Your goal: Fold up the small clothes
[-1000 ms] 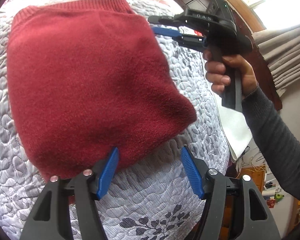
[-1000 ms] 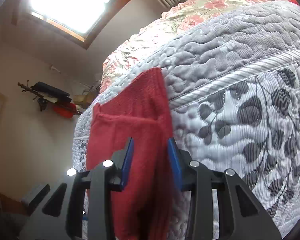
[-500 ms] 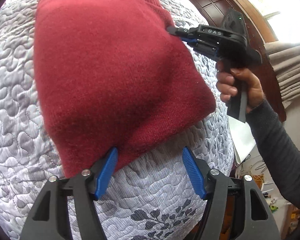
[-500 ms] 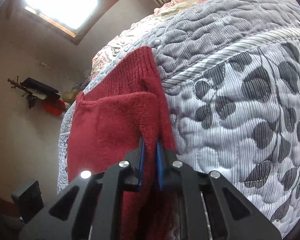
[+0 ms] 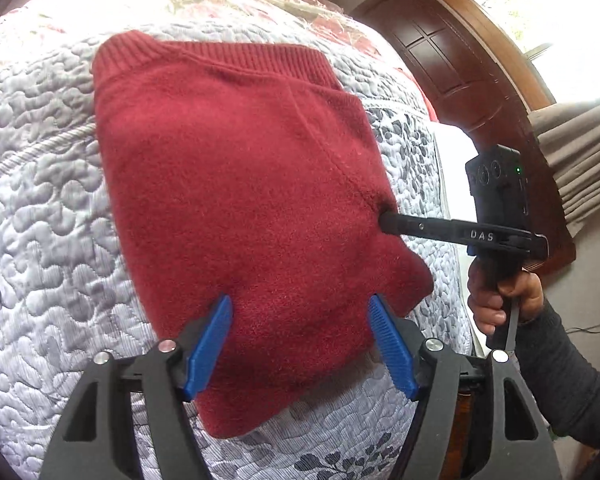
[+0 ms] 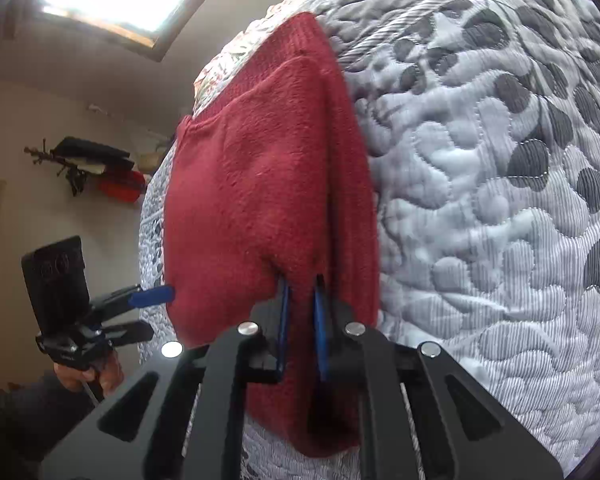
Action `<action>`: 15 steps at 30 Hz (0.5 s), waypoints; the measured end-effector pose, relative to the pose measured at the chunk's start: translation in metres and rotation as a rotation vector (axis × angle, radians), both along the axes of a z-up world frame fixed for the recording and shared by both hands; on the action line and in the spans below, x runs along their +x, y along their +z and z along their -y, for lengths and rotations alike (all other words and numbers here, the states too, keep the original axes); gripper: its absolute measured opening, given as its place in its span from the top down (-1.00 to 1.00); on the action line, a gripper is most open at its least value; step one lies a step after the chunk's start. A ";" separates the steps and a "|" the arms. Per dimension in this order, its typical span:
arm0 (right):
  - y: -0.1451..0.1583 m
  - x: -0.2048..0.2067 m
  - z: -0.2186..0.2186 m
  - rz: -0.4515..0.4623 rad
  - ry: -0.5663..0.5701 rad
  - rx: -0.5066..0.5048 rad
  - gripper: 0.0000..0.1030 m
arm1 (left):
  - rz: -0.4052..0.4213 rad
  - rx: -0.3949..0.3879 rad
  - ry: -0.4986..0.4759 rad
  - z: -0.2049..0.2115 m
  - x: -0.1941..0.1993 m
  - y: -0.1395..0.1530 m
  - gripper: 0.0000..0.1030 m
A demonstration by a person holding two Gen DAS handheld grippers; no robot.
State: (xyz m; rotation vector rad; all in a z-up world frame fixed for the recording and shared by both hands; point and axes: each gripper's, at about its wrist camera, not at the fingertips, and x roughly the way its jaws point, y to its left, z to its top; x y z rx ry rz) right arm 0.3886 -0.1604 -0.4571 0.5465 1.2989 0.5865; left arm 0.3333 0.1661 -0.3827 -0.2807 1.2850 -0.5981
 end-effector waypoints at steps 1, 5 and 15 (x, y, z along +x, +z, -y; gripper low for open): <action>-0.008 0.000 0.004 -0.022 -0.021 0.011 0.81 | -0.002 -0.002 -0.002 0.000 0.000 -0.001 -0.38; 0.007 -0.017 0.012 -0.011 -0.045 0.048 0.69 | -0.002 -0.018 0.019 -0.001 -0.003 0.011 -0.38; 0.008 -0.060 0.006 -0.034 -0.028 0.063 0.78 | -0.090 -0.085 0.094 -0.027 0.006 -0.015 -0.45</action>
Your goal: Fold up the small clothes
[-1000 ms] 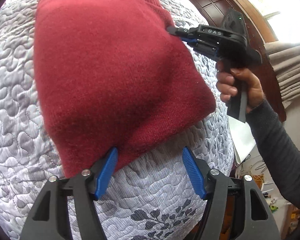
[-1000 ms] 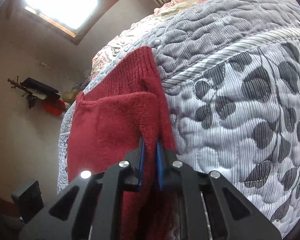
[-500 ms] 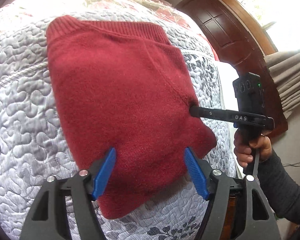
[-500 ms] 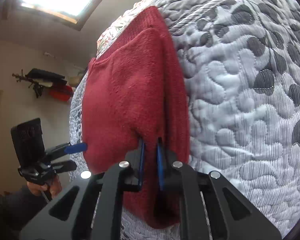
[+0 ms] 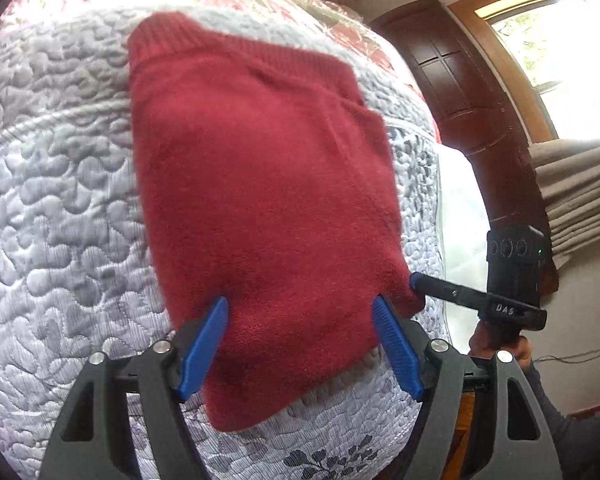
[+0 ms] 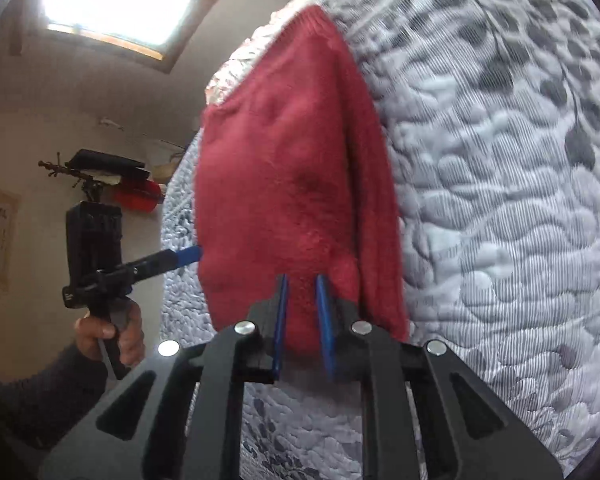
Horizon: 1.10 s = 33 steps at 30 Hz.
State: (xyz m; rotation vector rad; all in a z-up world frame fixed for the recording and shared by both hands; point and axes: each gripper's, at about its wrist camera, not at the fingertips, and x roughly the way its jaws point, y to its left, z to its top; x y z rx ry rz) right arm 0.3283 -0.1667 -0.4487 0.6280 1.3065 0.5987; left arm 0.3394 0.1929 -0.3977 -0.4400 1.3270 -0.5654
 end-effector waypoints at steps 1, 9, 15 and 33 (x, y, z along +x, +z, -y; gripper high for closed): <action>-0.011 0.000 0.004 -0.022 -0.008 -0.011 0.90 | -0.013 -0.007 0.008 -0.002 0.002 -0.008 -0.44; 0.016 0.025 0.049 -0.027 -0.068 0.103 -0.44 | -0.008 -0.134 0.132 -0.048 0.000 0.008 -0.62; -0.020 0.071 0.022 -0.135 0.042 0.167 -0.51 | -0.194 -0.322 0.258 -0.084 0.020 -0.046 -0.72; -0.011 0.101 -0.041 -0.108 0.104 0.082 0.20 | -0.251 -0.307 0.138 -0.045 0.059 -0.092 0.14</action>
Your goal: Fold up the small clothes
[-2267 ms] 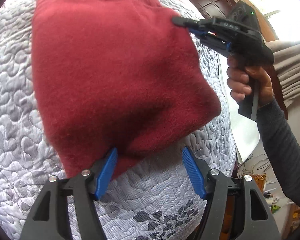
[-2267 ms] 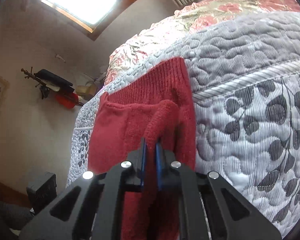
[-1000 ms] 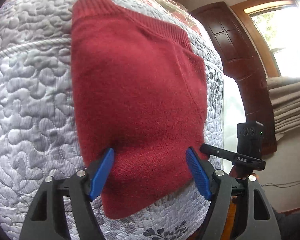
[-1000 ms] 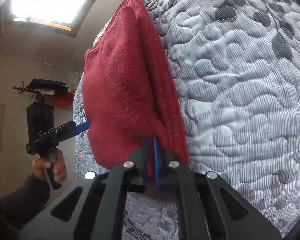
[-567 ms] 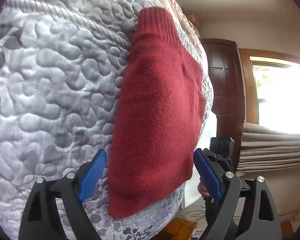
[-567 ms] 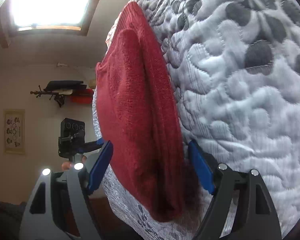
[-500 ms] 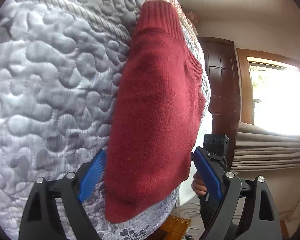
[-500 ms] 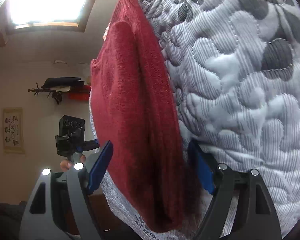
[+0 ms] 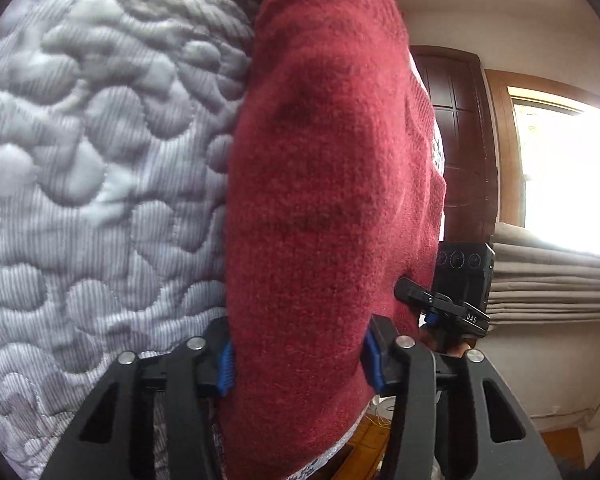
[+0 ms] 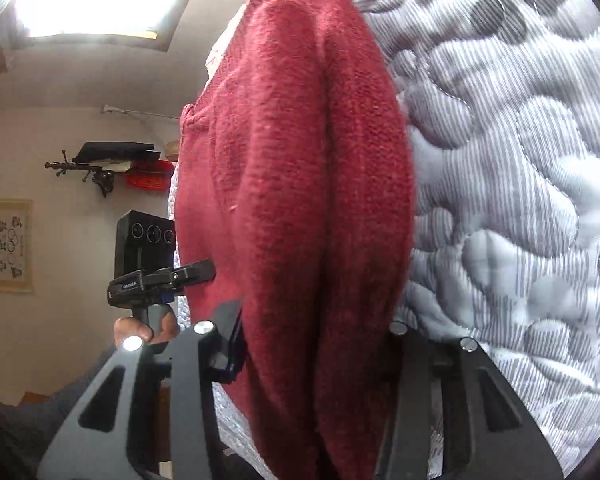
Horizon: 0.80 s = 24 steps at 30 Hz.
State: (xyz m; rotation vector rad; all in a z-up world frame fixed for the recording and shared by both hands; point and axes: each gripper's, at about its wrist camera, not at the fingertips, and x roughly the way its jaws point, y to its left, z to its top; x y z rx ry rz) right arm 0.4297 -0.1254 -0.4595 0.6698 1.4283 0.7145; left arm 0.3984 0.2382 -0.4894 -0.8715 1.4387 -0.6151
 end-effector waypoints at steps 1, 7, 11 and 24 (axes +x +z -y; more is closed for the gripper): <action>0.007 -0.003 -0.003 0.016 -0.006 -0.008 0.22 | 0.013 0.015 -0.009 0.001 0.000 0.007 0.17; 0.045 -0.029 -0.042 0.071 -0.033 0.024 0.24 | 0.066 0.018 0.015 -0.024 -0.018 0.053 0.20; 0.050 -0.070 -0.086 0.066 0.009 0.051 0.24 | 0.077 0.002 0.061 -0.063 -0.064 0.074 0.20; -0.004 -0.152 -0.201 -0.050 0.245 -0.095 -0.44 | -0.072 0.116 0.216 -0.155 -0.207 0.018 -0.27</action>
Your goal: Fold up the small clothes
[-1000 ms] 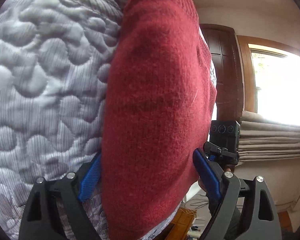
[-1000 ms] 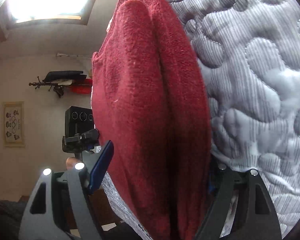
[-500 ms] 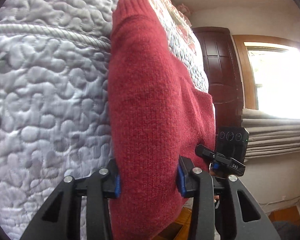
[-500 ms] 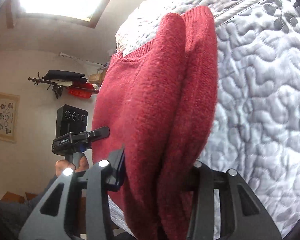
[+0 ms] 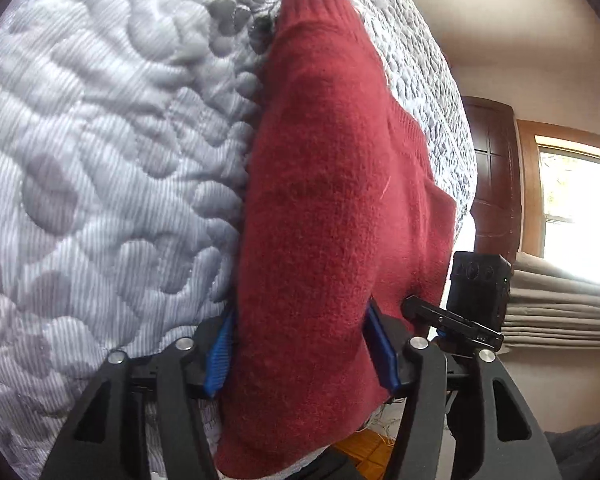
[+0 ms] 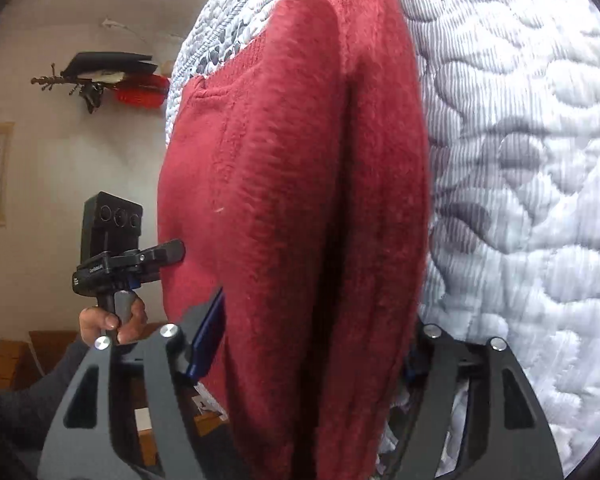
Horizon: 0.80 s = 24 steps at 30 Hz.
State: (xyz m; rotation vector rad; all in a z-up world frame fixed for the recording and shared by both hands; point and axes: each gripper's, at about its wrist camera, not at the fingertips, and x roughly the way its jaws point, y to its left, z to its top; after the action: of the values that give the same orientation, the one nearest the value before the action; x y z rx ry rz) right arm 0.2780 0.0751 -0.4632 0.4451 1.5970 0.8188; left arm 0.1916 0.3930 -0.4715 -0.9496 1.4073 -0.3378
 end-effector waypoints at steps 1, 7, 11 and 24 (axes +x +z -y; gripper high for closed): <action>0.015 0.005 0.003 0.033 -0.005 -0.001 -0.55 | 0.010 0.030 0.000 0.002 0.003 0.008 -0.43; 0.054 0.035 0.034 0.180 -0.050 -0.050 -0.23 | 0.251 0.235 0.024 -0.005 -0.031 0.083 -0.47; 0.034 0.056 0.017 0.151 0.007 -0.063 0.65 | 0.354 0.240 -0.119 0.049 -0.053 0.104 -0.44; 0.069 0.035 0.043 0.270 -0.065 -0.078 0.52 | 0.237 0.217 -0.335 0.105 -0.070 0.071 -0.31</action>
State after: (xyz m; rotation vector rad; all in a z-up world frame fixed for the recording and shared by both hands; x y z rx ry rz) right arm 0.3126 0.0320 -0.3944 0.3140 1.3519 0.7310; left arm 0.1218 0.2884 -0.4008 -0.4785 1.3499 -0.5180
